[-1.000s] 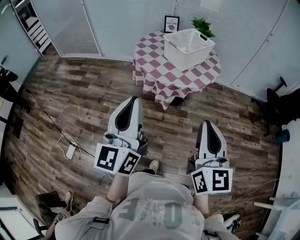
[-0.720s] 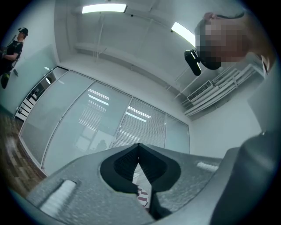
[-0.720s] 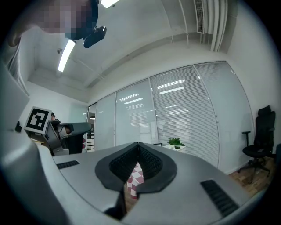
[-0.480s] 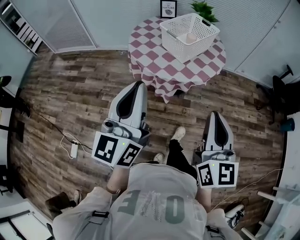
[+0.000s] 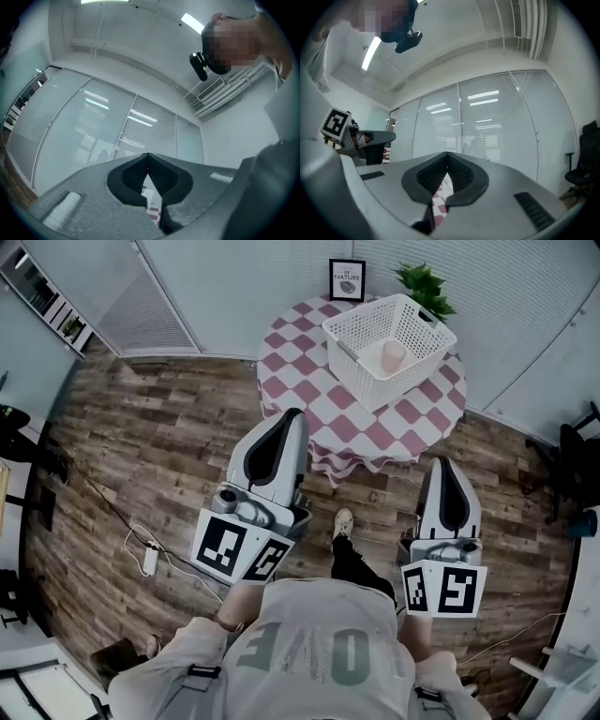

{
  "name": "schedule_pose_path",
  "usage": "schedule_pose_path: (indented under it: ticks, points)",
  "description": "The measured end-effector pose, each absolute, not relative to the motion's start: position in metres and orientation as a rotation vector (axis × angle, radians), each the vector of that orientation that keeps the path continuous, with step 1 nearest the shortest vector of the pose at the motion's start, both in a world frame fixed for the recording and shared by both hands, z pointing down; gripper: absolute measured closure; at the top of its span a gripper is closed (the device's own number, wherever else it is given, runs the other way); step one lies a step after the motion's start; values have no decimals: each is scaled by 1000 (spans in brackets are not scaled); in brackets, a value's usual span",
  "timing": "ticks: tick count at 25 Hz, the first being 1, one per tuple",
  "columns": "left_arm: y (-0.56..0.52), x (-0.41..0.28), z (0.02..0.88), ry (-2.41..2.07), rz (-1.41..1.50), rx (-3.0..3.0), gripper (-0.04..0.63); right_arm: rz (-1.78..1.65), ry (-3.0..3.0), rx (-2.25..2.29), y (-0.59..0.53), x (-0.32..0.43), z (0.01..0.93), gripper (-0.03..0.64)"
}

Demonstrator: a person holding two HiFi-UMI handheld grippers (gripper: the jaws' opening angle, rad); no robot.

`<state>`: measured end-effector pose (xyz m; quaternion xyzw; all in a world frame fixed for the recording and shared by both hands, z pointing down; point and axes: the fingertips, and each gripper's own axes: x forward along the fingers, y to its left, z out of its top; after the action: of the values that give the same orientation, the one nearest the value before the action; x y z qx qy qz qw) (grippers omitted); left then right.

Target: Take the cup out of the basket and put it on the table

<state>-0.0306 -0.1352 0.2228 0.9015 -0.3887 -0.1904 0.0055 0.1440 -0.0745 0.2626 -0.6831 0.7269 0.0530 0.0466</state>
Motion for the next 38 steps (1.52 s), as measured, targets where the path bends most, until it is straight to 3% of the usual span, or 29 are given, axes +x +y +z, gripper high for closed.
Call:
schedule_pose_path:
  ticks: [13, 30, 38]
  points:
    - [-320, 46, 236, -1253, -524, 2793, 589, 68, 2301, -1943, -270, 226, 251, 606]
    - [-444, 61, 203, -1220, -596, 2827, 589, 68, 2324, -1927, -386, 241, 235, 606]
    - [-488, 53, 224, -1222, -534, 2775, 589, -209, 2455, -1876, -457, 247, 254, 600]
